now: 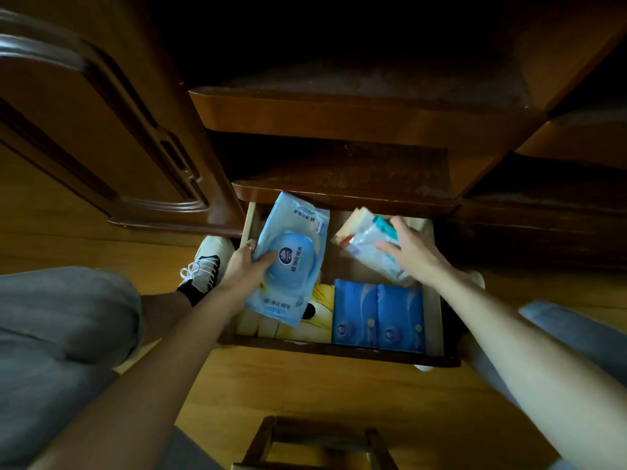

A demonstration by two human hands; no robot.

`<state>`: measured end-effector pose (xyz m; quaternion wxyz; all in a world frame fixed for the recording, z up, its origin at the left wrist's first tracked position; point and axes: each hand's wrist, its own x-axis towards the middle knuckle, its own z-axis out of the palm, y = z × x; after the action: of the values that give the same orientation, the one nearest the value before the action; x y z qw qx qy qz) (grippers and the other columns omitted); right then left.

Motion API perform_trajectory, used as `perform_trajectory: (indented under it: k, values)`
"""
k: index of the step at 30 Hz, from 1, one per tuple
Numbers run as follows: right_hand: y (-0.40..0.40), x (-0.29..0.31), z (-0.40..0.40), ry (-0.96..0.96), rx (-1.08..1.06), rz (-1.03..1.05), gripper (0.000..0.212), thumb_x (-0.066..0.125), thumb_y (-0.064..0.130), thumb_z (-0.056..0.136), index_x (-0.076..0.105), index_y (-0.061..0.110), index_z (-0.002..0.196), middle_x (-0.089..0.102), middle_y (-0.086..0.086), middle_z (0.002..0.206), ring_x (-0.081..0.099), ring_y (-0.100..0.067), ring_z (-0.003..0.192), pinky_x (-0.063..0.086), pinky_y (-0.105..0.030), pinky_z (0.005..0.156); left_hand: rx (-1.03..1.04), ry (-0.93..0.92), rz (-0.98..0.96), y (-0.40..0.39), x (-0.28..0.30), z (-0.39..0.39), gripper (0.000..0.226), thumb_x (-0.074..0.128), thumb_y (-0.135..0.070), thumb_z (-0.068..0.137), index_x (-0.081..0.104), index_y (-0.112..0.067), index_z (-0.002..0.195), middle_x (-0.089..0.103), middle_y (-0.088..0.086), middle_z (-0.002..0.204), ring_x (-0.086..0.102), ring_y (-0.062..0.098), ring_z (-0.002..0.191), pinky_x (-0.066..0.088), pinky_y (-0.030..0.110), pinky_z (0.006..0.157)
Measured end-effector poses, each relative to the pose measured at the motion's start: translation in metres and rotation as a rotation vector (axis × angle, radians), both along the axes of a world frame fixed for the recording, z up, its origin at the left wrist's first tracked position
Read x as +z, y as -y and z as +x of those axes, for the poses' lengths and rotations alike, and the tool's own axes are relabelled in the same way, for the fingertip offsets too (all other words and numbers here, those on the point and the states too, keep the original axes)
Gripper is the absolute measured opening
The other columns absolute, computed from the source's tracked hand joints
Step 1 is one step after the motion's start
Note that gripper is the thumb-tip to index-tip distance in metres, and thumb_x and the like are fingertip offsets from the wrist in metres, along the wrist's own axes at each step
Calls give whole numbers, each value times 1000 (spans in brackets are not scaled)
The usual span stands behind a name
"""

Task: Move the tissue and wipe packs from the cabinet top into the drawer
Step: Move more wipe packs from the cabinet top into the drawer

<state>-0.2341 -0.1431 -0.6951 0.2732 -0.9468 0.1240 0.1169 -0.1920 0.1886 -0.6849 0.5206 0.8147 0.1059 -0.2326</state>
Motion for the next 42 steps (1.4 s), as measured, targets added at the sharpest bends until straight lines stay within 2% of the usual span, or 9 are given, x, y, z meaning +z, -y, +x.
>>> perform_trajectory:
  k: [3, 8, 12, 15, 25, 30, 35, 39, 42]
  values:
    - [-8, 34, -13, 60, -276, 384, 33, 65, 46, 96, 50, 26, 117, 62, 5, 104, 66, -12, 87, 56, -33, 67, 21, -73, -89, 10, 6, -9, 19, 63, -21, 97, 59, -11, 112, 71, 14, 111, 68, 35, 100, 57, 54, 86]
    - [-51, 52, -56, -262, -670, 1184, 49, 74, 38, 89, 59, 19, 132, 72, -12, 124, 69, -32, 113, 53, -58, 100, 17, -220, -284, 56, 19, -40, 31, 67, -17, 94, 59, -7, 122, 72, 17, 111, 72, 35, 94, 58, 56, 85]
    - [-78, 42, -73, -298, -667, 1125, 47, 55, 41, 104, 48, 22, 147, 63, -12, 135, 60, -31, 123, 45, -55, 108, 28, -320, -436, 94, 22, -68, 39, 49, -40, 103, 60, -13, 130, 68, 15, 121, 65, 35, 112, 50, 56, 100]
    - [-73, 38, -69, -335, -627, 1067, 46, 50, 44, 105, 50, 22, 146, 64, -11, 133, 61, -30, 123, 44, -55, 111, -77, -289, -443, 101, 17, -70, 53, 65, -56, 89, 59, -23, 130, 70, 6, 121, 66, 27, 113, 52, 53, 98]
    - [-18, 22, -49, -492, -497, 1134, 43, 64, 44, 96, 61, 27, 135, 74, -9, 122, 73, -26, 109, 62, -40, 81, 9, -525, -467, 133, -19, -17, 63, 84, -38, 76, 61, -6, 126, 74, 14, 111, 72, 32, 99, 59, 46, 86]
    - [-5, -9, -26, -332, -738, 1182, 39, 62, 32, 99, 64, 13, 133, 75, -15, 118, 74, -29, 104, 60, -40, 82, 7, -378, -269, 144, -39, -2, 51, 78, -48, 80, 66, -7, 108, 70, 4, 71, 66, 18, 62, 51, 27, 56]
    - [1, -45, 2, -192, -757, 542, 74, 68, 33, 96, 26, 13, 154, 64, -9, 126, 66, -17, 87, 52, -23, 57, -12, -174, -169, 126, -55, 5, 34, 72, -28, 88, 65, -25, 121, 67, -2, 111, 66, 12, 96, 56, 31, 79]
    - [1, -66, 22, -207, -645, 309, 72, 62, 30, 100, 18, 16, 156, 56, -17, 144, 65, -34, 115, 55, -43, 85, -38, -175, -158, 120, -63, 9, 17, 69, -25, 91, 64, -31, 105, 64, -10, 106, 63, 18, 108, 54, 42, 96]
    - [-3, -71, 31, -229, -649, 175, 79, 64, 32, 98, 13, 17, 158, 57, -16, 141, 62, -37, 118, 51, -45, 90, -98, -162, -96, 125, -67, 12, 33, 68, -31, 91, 64, -18, 122, 67, 1, 117, 63, 22, 111, 53, 44, 98]
